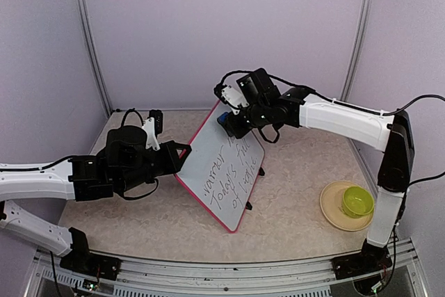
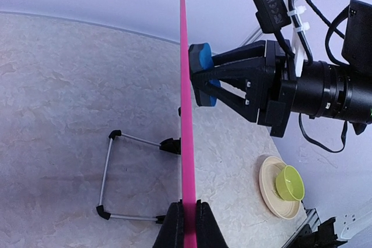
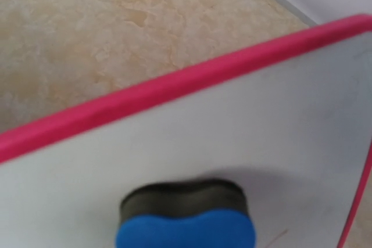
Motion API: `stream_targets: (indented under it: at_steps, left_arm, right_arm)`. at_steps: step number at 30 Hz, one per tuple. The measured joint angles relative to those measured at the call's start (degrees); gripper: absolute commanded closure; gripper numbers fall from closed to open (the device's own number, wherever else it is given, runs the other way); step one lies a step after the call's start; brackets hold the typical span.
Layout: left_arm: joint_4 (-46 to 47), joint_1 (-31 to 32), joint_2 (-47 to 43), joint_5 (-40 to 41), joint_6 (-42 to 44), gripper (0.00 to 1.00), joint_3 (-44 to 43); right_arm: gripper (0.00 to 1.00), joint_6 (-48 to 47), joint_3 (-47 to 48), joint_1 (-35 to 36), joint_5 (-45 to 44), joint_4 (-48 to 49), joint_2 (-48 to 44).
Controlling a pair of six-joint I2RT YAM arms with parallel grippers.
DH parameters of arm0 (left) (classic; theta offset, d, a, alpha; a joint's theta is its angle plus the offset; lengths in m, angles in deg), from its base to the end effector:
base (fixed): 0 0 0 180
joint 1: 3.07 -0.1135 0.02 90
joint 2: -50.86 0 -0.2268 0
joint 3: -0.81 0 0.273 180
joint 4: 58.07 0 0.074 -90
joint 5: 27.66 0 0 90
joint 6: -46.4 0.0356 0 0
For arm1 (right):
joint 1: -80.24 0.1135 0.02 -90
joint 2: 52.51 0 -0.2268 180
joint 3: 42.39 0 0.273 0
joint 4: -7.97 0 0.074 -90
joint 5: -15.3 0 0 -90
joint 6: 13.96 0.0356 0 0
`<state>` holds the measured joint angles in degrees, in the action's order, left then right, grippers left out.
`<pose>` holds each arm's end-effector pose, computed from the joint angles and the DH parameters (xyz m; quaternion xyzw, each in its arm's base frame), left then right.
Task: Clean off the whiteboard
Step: Erase the whiteboard at the center of the board.
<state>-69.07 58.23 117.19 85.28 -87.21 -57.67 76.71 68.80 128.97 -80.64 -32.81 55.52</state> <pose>0.1565 -0.2569 0.2494 0.0083 0.8054 -0.3535 0.4757 0.2992 0.3354 0.2774 -0.3440 0.8278 0.1419 0.4199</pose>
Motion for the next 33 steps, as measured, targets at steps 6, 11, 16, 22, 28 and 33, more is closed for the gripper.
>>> stream_targets:
  at_steps: [6,11,16,22,28,33]
  left_arm:
    - [-0.4,0.0,0.1,0.7,-0.1,1.00,0.0]
    - [-0.4,0.0,0.2,0.9,-0.1,1.00,0.0]
    - [-0.3,0.0,0.2,0.9,-0.1,1.00,0.0]
    - [-0.2,0.0,0.3,0.9,-0.2,1.00,0.0]
    - [-0.2,0.0,0.3,0.9,-0.1,1.00,0.0]
    - [-0.7,-0.2,0.3,1.4,-0.3,1.00,0.0]
  right_arm:
    - [1.00,0.3,-6.4,0.0,-0.3,4.2,-1.3]
    - [1.00,0.5,-9.5,-0.3,-0.4,5.3,-2.3]
    - [1.00,0.4,-7.9,-0.3,-0.4,3.5,-2.0]
    - [1.00,-0.1,1.4,-0.3,-0.4,-1.4,1.5]
    - [1.00,-0.7,3.4,-0.3,-0.3,-1.3,2.3]
    - [1.00,-0.6,-2.0,-1.4,0.5,3.1,1.5]
